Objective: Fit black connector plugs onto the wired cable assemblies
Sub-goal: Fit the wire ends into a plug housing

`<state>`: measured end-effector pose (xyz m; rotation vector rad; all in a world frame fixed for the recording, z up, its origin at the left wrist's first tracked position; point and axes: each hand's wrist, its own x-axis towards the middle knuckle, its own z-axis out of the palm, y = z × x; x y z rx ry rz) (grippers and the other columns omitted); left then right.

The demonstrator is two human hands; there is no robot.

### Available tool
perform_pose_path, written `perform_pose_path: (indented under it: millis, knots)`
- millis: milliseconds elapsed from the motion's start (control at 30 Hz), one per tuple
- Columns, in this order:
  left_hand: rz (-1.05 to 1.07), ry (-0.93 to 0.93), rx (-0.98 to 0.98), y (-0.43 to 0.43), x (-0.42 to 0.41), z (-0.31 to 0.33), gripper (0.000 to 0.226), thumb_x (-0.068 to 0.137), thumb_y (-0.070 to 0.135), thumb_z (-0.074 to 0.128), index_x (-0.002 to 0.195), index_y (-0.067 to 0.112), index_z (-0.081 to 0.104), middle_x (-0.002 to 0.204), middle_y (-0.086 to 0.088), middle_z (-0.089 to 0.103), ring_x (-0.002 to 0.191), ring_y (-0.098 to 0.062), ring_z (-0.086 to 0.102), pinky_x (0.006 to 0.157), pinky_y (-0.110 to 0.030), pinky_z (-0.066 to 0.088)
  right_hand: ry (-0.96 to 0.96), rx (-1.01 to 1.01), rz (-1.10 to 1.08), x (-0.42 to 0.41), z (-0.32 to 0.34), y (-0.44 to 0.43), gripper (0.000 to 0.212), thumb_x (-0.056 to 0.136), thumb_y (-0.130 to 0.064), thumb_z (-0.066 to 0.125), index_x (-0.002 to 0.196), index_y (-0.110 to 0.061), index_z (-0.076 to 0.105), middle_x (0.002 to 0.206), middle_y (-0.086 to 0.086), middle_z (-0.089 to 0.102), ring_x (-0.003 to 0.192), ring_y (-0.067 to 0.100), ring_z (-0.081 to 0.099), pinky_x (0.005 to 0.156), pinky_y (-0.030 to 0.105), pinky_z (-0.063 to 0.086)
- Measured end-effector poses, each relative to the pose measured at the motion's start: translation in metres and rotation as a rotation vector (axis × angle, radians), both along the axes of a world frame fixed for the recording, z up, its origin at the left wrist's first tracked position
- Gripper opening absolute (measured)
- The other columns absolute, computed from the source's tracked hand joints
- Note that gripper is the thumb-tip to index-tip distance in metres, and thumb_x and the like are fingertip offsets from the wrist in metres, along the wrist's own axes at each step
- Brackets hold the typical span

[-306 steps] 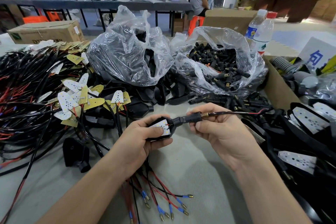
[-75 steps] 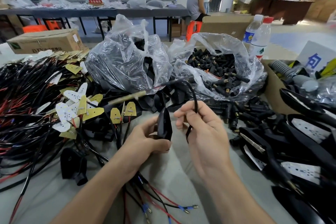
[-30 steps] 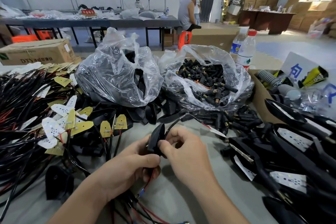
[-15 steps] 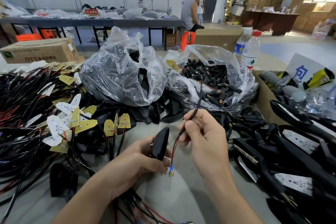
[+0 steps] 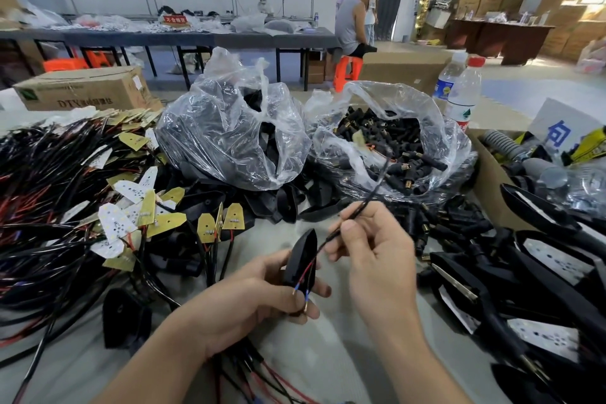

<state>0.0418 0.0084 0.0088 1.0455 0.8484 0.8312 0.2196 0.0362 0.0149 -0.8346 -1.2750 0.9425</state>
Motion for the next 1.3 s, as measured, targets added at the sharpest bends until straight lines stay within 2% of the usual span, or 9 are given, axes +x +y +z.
perform_pose_path:
  millis: [167, 267, 400, 533, 700, 867, 967, 1100, 1300]
  knots:
    - [0.01, -0.094, -0.03, 0.0017, -0.0008, 0.0007, 0.044, 0.067, 0.004, 0.075, 0.111, 0.005, 0.072, 0.116, -0.029, 0.068, 0.078, -0.028, 0.07, 0.068, -0.031, 0.056, 0.012, 0.016, -0.126, 0.0106, -0.0007, 0.0077, 0.022, 0.094, -0.012, 0.051, 0.087, -0.029, 0.062, 0.079, 0.005, 0.068, 0.062, 0.021, 0.064, 0.063, 0.035, 0.056]
    - [0.045, -0.097, -0.042, 0.0027, -0.0014, -0.0007, 0.055, 0.066, 0.004, 0.074, 0.12, -0.003, 0.066, 0.115, -0.028, 0.068, 0.077, -0.028, 0.069, 0.066, -0.031, 0.055, 0.001, 0.019, -0.146, 0.0101, -0.0029, 0.0075, 0.026, 0.097, -0.006, 0.051, 0.088, -0.028, 0.062, 0.077, 0.004, 0.068, 0.061, 0.021, 0.065, 0.063, 0.037, 0.058]
    - [0.078, -0.054, -0.039, 0.0036, 0.0011, -0.0018, 0.045, 0.067, 0.005, 0.074, 0.112, 0.004, 0.073, 0.112, -0.025, 0.07, 0.08, -0.028, 0.069, 0.069, -0.031, 0.056, 0.093, -0.018, -0.117, 0.0105, -0.0008, 0.0059, 0.026, 0.101, 0.004, 0.05, 0.09, -0.016, 0.062, 0.074, 0.006, 0.067, 0.059, 0.02, 0.065, 0.06, 0.029, 0.057]
    - [0.073, 0.01, -0.034, 0.0033, 0.0057, -0.0032, 0.054, 0.064, 0.006, 0.077, 0.117, 0.003, 0.068, 0.106, -0.024, 0.071, 0.083, -0.029, 0.07, 0.074, -0.03, 0.056, 0.125, -0.05, -0.049, 0.0059, 0.0032, 0.0015, 0.024, 0.102, 0.005, 0.049, 0.09, -0.012, 0.062, 0.074, 0.008, 0.069, 0.061, 0.022, 0.066, 0.063, 0.031, 0.059]
    - [0.083, 0.042, -0.028, 0.0039, 0.0073, -0.0056, 0.049, 0.068, 0.007, 0.078, 0.116, 0.004, 0.068, 0.106, -0.022, 0.072, 0.087, -0.028, 0.071, 0.078, -0.03, 0.057, 0.267, -0.126, 0.034, 0.0043, 0.0066, 0.0012, 0.017, 0.102, 0.007, 0.046, 0.095, -0.002, 0.058, 0.074, 0.007, 0.071, 0.058, 0.02, 0.068, 0.057, 0.027, 0.057]
    - [0.055, -0.013, 0.011, 0.0038, 0.0059, -0.0055, 0.043, 0.078, 0.012, 0.077, 0.12, 0.014, 0.072, 0.113, -0.021, 0.071, 0.098, -0.027, 0.07, 0.084, -0.031, 0.055, 0.097, -0.076, 0.083, 0.0046, 0.0053, -0.0007, 0.029, 0.101, 0.008, 0.047, 0.089, -0.013, 0.064, 0.079, 0.009, 0.07, 0.064, 0.023, 0.069, 0.062, 0.028, 0.058]
    - [0.059, -0.032, -0.014, 0.0041, 0.004, -0.0046, 0.044, 0.075, 0.016, 0.078, 0.119, 0.014, 0.073, 0.114, -0.023, 0.071, 0.088, -0.026, 0.07, 0.079, -0.033, 0.056, 0.017, -0.046, 0.035, 0.0073, 0.0041, 0.001, 0.03, 0.101, 0.007, 0.048, 0.088, -0.015, 0.063, 0.078, 0.008, 0.069, 0.066, 0.024, 0.069, 0.065, 0.029, 0.058]
    - [0.038, -0.06, -0.04, 0.0035, 0.0017, -0.002, 0.054, 0.071, 0.017, 0.078, 0.123, 0.006, 0.068, 0.113, -0.025, 0.071, 0.071, -0.023, 0.065, 0.071, -0.029, 0.054, 0.015, -0.037, -0.093, 0.0107, 0.0022, 0.0029, 0.024, 0.101, 0.005, 0.051, 0.091, -0.014, 0.062, 0.074, 0.008, 0.069, 0.064, 0.023, 0.068, 0.067, 0.035, 0.062]
    - [0.039, -0.023, -0.036, 0.0033, 0.0032, -0.0025, 0.056, 0.07, 0.018, 0.08, 0.123, 0.005, 0.067, 0.108, -0.026, 0.071, 0.075, -0.024, 0.068, 0.073, -0.031, 0.055, 0.126, -0.101, -0.095, 0.0013, 0.0033, -0.002, 0.017, 0.1, 0.004, 0.055, 0.091, -0.008, 0.063, 0.07, 0.015, 0.069, 0.063, 0.026, 0.072, 0.064, 0.031, 0.061]
